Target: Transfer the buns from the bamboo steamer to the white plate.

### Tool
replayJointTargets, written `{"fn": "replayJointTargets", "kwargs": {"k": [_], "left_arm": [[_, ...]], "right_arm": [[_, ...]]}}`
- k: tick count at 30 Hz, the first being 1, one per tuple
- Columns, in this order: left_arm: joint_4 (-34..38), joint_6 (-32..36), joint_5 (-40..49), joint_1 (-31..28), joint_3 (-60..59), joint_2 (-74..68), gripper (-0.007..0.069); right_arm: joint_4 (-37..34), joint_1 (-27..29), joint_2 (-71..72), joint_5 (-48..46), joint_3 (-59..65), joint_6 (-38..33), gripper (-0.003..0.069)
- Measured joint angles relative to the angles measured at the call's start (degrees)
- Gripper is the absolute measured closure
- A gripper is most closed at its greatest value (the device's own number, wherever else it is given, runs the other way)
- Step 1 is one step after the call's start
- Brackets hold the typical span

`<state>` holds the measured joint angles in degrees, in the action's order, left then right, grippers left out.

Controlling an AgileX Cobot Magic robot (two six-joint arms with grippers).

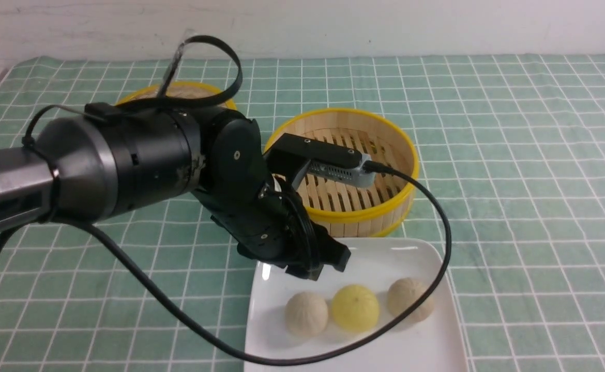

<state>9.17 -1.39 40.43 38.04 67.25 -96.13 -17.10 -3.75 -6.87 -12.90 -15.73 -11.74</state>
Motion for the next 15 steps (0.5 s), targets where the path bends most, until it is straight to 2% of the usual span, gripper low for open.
{"fn": "replayJointTargets", "kwargs": {"k": [11,15], "left_arm": [[0.00,0.00,0.00,0.00,0.04,0.00,0.0293],[0.00,0.00,0.00,0.00,0.11,0.00,0.0370]], "right_arm": [[-0.17,0.00,0.00,2.34,0.21,0.00,0.0575],[-0.17,0.00,0.00,2.34,0.31,0.00,0.0570]]}}
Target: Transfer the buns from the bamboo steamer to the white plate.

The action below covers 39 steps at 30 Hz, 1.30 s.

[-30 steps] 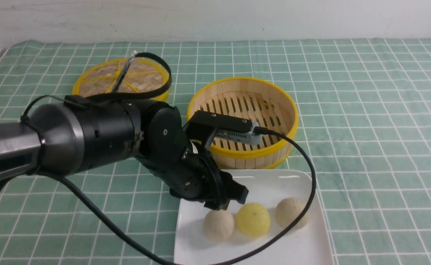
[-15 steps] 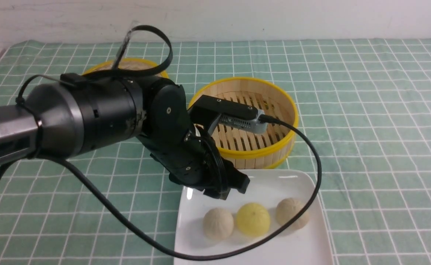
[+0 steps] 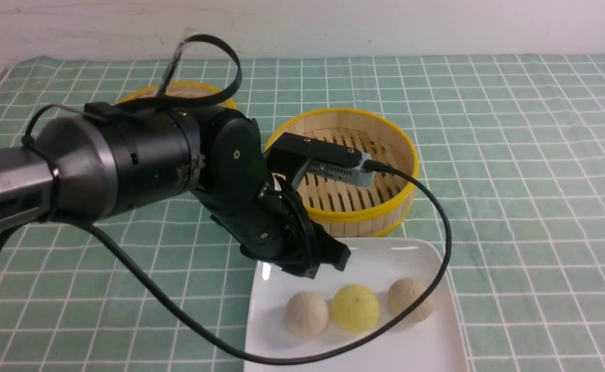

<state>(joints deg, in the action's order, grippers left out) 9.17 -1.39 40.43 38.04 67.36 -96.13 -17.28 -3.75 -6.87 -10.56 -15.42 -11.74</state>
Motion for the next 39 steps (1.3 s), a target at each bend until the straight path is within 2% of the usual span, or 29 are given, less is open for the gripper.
{"fn": "replayJointTargets", "kwargs": {"k": [2,6,8,15,24,34,39], "left_arm": [[0.00,0.00,0.00,0.00,0.00,0.00,0.0411],[0.00,0.00,0.02,0.00,0.00,0.00,0.0587],[-0.11,0.00,0.02,0.00,0.00,0.00,0.0615],[-0.40,0.00,-1.37,0.00,0.00,0.00,0.0623],[1.98,0.00,2.62,0.00,0.07,0.88,0.0623],[0.90,0.00,4.35,0.00,0.07,16.17,0.0623],[-2.22,-1.97,8.51,0.00,0.07,25.08,0.0620]], "right_arm": [[0.00,0.00,0.00,0.00,0.00,0.00,0.0569],[0.00,0.00,0.00,0.00,0.00,0.00,0.0562],[0.00,0.00,0.00,0.12,0.12,0.00,0.0560],[2.64,0.38,2.69,-1.66,4.16,0.00,0.0552],[6.10,6.42,7.40,-13.27,11.86,0.00,0.0543],[14.14,6.35,7.46,-13.13,15.84,0.00,0.0531],[13.95,5.39,7.46,-13.13,15.84,0.00,0.0526]]}}
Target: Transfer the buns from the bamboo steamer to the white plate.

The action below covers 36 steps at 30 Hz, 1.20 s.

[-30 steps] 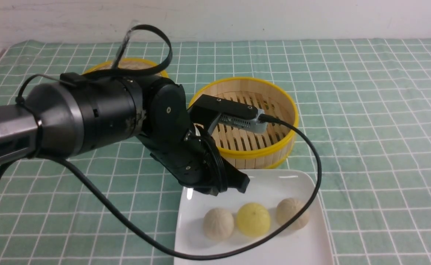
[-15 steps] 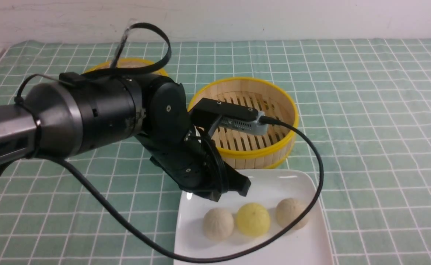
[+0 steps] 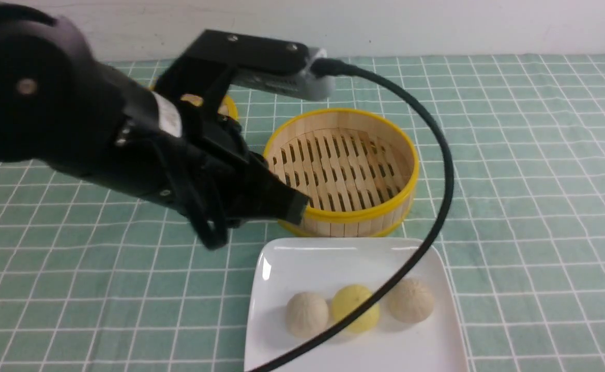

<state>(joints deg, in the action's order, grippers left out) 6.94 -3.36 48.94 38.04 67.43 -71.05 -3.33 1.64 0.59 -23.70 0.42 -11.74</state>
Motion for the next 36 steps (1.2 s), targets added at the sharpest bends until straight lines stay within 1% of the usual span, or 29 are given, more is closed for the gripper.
{"fn": "replayJointTargets", "kwargs": {"k": [8,9,12,14,16,17,20,22,25,27,28,29,30,34,36], "left_arm": [[-12.91,-7.87,10.79,0.00,-0.06,13.53,0.0620],[-15.64,-9.81,11.84,0.00,-0.85,15.59,0.0620],[-19.14,-14.48,12.70,0.00,-4.87,19.89,0.0620],[-20.10,-16.23,13.15,0.00,-8.20,22.56,0.0620],[-20.58,-19.12,13.70,0.00,-13.31,27.00,0.0620],[-20.68,-19.40,13.75,0.00,-13.71,27.41,0.0620],[-20.95,-24.95,12.85,0.00,-20.15,34.84,0.0620],[-21.01,-27.35,10.81,0.00,-24.10,39.33,0.0620],[-21.43,-30.19,5.28,0.00,-30.67,45.64,0.0620],[-21.97,-32.42,-1.86,0.00,-36.49,50.64,0.0620],[-22.13,-33.05,-4.44,0.00,-38.24,52.02,0.0620],[-22.25,-33.19,-5.11,0.00,-38.65,52.34,0.0620],[-22.91,-34.17,-9.89,0.00,-41.34,54.14,0.0620],[-24.04,-36.71,-23.14,0.00,-46.39,55.58,0.0617],[-24.16,-37.51,-27.80,0.00,-47.61,55.58,0.0615]], "right_arm": [[-0.21,-0.17,0.00,0.00,0.00,0.00,0.0522],[-0.21,-0.17,0.00,0.00,0.00,0.00,0.0520],[-0.21,-0.17,0.00,0.00,0.00,0.00,0.0517],[-0.21,-0.17,0.00,0.00,0.00,0.36,0.0514],[-0.34,-0.17,0.00,0.00,0.00,2.20,0.0510],[-0.34,-0.17,0.00,0.00,0.00,2.42,0.0510],[-0.34,-0.17,0.00,0.05,0.00,3.95,0.0510],[-0.34,-0.17,0.00,0.11,0.02,4.12,0.0510],[-0.40,-0.17,0.00,0.24,0.07,4.32,0.0508],[-0.40,-0.17,0.00,0.24,0.07,4.32,0.0505],[-0.40,-0.17,0.00,0.29,0.07,4.32,0.0505],[-0.40,-0.17,0.00,0.28,0.07,4.32,0.0505],[-0.40,-0.17,0.00,0.28,0.07,4.32,0.0503],[-0.40,-0.17,0.00,0.28,0.07,4.32,0.0496],[-0.40,-0.17,0.00,0.28,0.07,4.32,0.0495]]}}
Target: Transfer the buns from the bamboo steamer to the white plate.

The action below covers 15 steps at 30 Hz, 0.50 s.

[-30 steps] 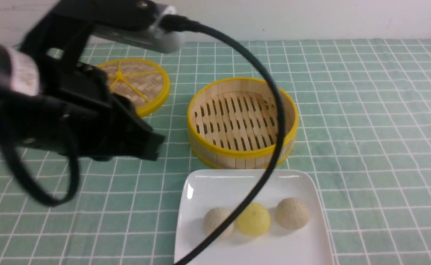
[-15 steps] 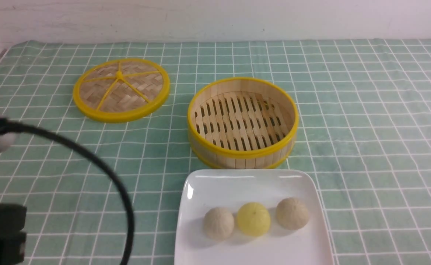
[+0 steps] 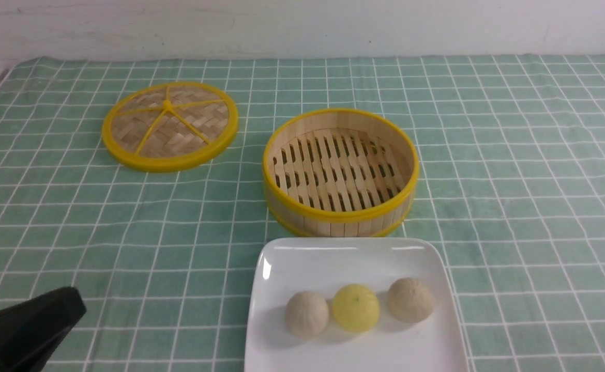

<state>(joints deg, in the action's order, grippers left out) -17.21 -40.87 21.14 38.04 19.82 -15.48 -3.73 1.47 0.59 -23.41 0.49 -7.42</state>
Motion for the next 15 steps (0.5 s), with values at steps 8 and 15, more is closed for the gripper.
{"fn": "replayJointTargets", "kwargs": {"k": [8,15], "left_arm": [[-0.38,-0.22,-4.30,0.00,-0.79,0.00,0.0608],[-0.38,-0.22,-4.15,0.00,-0.81,0.00,0.0601]], "right_arm": [[0.00,0.00,0.00,0.00,0.00,0.00,0.0482],[0.00,0.00,0.00,0.00,0.00,0.00,0.0471]]}}
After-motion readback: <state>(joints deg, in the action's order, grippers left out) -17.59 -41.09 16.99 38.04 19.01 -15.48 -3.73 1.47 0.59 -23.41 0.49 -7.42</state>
